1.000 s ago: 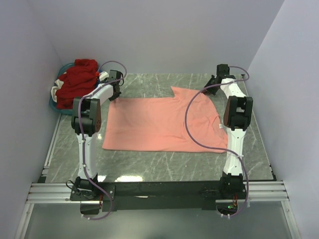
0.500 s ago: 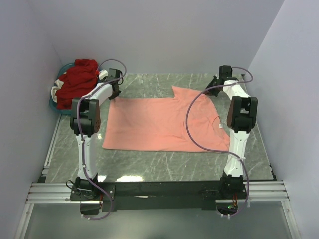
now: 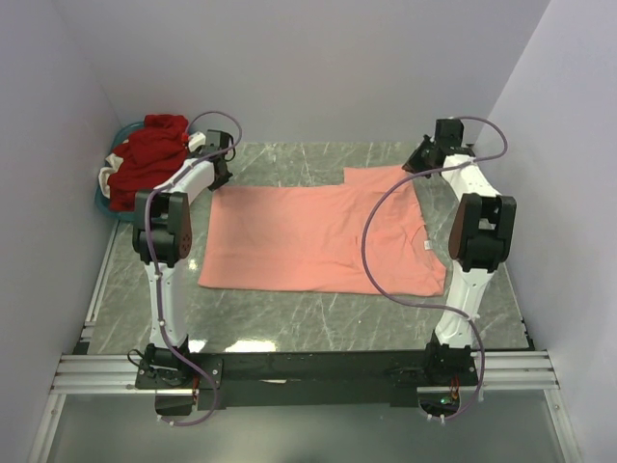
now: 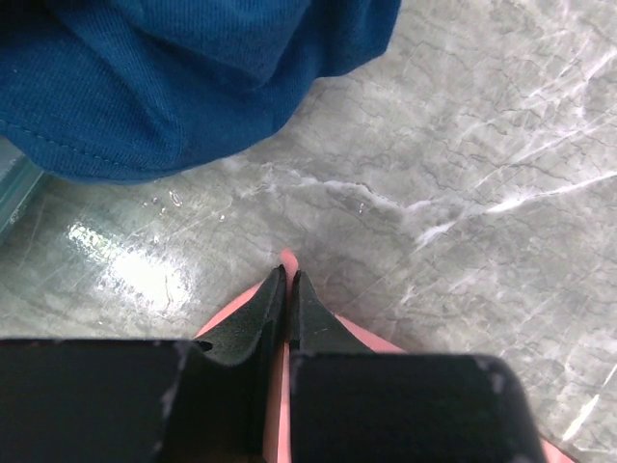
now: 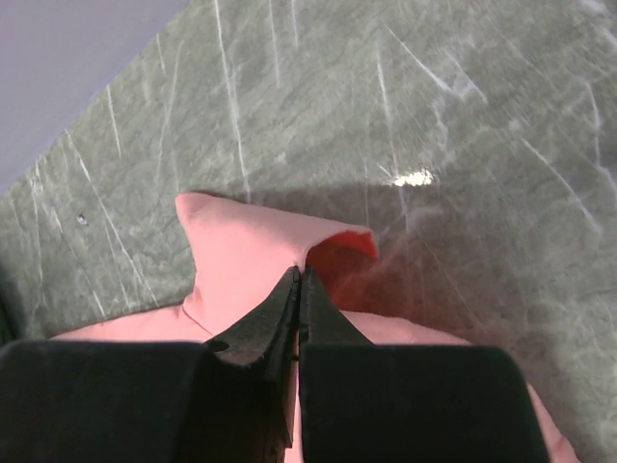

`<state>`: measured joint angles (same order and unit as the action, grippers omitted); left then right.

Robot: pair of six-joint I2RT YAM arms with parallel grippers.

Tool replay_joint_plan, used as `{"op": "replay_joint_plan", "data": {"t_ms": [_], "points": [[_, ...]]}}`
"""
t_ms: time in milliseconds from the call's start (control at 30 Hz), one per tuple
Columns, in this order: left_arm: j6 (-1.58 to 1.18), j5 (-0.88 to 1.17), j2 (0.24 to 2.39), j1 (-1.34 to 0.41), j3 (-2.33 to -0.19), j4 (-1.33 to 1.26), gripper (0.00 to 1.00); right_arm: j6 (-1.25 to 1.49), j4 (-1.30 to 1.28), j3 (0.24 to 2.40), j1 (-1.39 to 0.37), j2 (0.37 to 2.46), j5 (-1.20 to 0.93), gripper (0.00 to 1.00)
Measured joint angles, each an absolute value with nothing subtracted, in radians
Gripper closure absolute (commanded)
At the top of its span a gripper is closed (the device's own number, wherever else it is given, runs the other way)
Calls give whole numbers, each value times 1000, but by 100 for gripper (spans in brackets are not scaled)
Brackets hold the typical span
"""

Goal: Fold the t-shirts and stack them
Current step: Fold the tshirt

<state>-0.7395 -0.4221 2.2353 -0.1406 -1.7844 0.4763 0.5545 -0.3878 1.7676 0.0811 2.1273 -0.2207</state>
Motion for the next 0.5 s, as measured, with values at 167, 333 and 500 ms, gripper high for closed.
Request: {"op": "replay_joint_plan", "data": {"t_ms": [167, 333, 500], "points": [[-736, -415, 2222, -141, -1781, 478, 99, 552, -356, 1686, 88, 2087, -212, 100], [-737, -415, 2183, -141, -1749, 479, 99, 553, -336, 1574, 90, 2005, -203, 100], [-743, -415, 2134, -141, -1698, 476, 99, 553, -305, 1491, 90, 1915, -199, 100]]}}
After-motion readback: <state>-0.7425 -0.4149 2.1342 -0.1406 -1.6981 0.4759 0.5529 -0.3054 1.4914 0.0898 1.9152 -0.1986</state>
